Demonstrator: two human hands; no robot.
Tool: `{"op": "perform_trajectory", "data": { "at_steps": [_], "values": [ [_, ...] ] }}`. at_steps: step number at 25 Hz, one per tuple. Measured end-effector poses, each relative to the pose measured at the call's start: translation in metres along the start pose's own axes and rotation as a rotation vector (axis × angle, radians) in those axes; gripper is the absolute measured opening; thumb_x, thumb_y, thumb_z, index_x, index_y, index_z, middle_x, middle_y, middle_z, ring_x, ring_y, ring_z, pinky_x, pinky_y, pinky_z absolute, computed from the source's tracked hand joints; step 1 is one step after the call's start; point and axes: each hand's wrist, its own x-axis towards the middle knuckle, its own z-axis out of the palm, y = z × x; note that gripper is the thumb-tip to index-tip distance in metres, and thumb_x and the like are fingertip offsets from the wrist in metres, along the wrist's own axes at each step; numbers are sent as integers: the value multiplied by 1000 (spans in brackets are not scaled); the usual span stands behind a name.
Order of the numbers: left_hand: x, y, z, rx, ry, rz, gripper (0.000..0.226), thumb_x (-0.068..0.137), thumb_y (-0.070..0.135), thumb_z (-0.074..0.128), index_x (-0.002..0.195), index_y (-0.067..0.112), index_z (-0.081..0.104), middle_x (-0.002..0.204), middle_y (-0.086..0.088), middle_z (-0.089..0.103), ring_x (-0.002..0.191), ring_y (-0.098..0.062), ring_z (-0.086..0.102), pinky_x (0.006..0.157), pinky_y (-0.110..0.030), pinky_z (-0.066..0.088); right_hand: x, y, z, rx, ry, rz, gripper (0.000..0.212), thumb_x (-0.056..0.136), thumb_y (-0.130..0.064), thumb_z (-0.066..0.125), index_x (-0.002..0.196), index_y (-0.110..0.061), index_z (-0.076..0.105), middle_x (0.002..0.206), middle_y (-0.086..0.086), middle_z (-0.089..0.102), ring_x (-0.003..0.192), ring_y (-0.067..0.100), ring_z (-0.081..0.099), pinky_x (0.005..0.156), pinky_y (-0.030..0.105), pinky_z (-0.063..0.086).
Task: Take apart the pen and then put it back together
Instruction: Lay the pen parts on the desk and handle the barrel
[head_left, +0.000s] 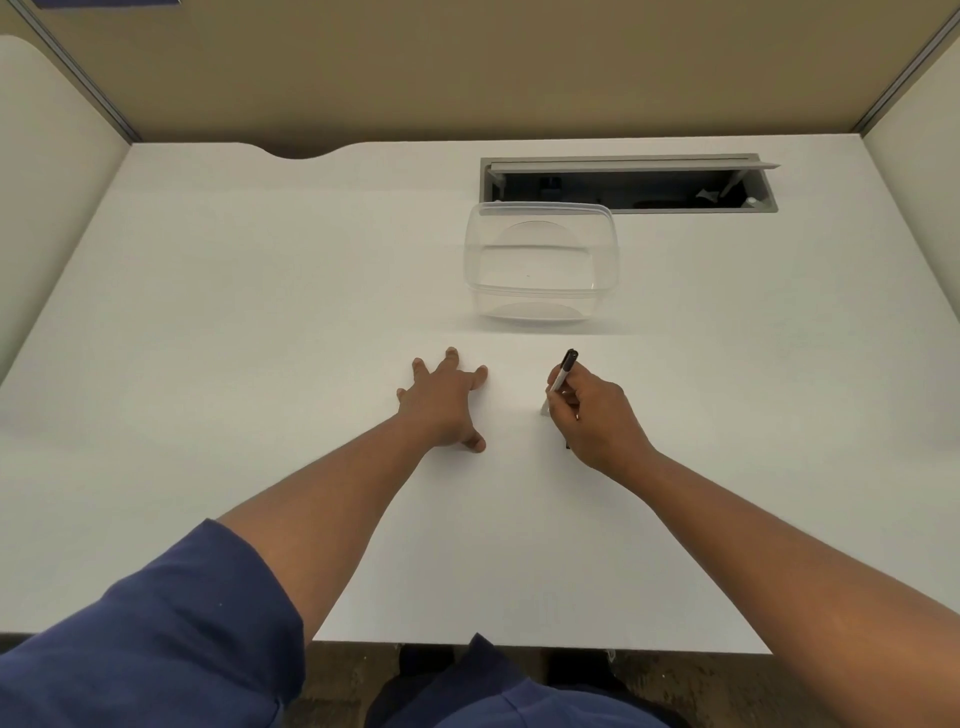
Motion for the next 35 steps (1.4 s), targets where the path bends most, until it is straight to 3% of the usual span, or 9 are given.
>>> {"op": "perform_trajectory", "data": {
  "at_steps": [3,9,20,23,27,30,32,35],
  "values": [
    [1,-1,0,-8,-4,-1,115,63,45,90,155,45,21,167,2,1,150,-44,0,109,-66,33,1,-1,-1,26,34,0,4,96,-24,49,93,-24,52,74,6,63,64,29,58,62,49,54],
    [1,-1,0,1,-5,0,115,62,46,90,155,45,21,167,2,2,149,-43,2,108,-66,34,-1,-4,-6,56,21,44,4,98,-15,53,97,-18,56,70,-11,59,60,-2,58,61,23,40],
    [-6,2,-2,8,-23,7,111,68,43,87,156,40,20,168,0,-2,152,-41,-4,112,-62,32,-1,-8,-6,47,-8,68,7,98,-17,54,104,-18,58,81,-7,64,65,-7,60,62,17,42],
    [-9,13,3,-58,79,128,94,73,40,85,152,29,36,165,-1,19,152,-31,14,112,-48,38,0,-9,-8,21,-6,50,8,98,-17,55,105,-18,60,84,-8,66,70,-7,61,66,19,45],
    [-13,43,13,-491,156,277,66,81,36,80,141,29,53,139,3,55,124,-16,54,101,-33,45,2,-10,-8,14,-4,58,12,97,-19,58,107,-19,64,90,-3,71,78,10,66,72,29,52],
    [-14,53,23,-604,206,324,31,87,32,73,117,32,66,113,10,67,95,-9,64,86,-34,55,1,-13,-7,9,-14,38,13,95,-18,59,105,-20,66,94,-3,73,86,18,68,77,34,55],
    [-14,54,28,-691,216,312,14,91,26,69,104,26,68,102,10,71,87,-11,69,83,-36,58,0,-15,-6,6,-24,24,12,95,-16,59,104,-19,66,94,-4,72,86,17,67,77,34,55],
    [-14,54,31,-740,232,284,7,93,21,65,99,19,69,94,8,73,84,-12,70,76,-31,56,0,-15,-6,3,-24,11,11,94,-14,61,103,-18,66,94,-4,73,87,17,68,77,35,57]
  ]
}}
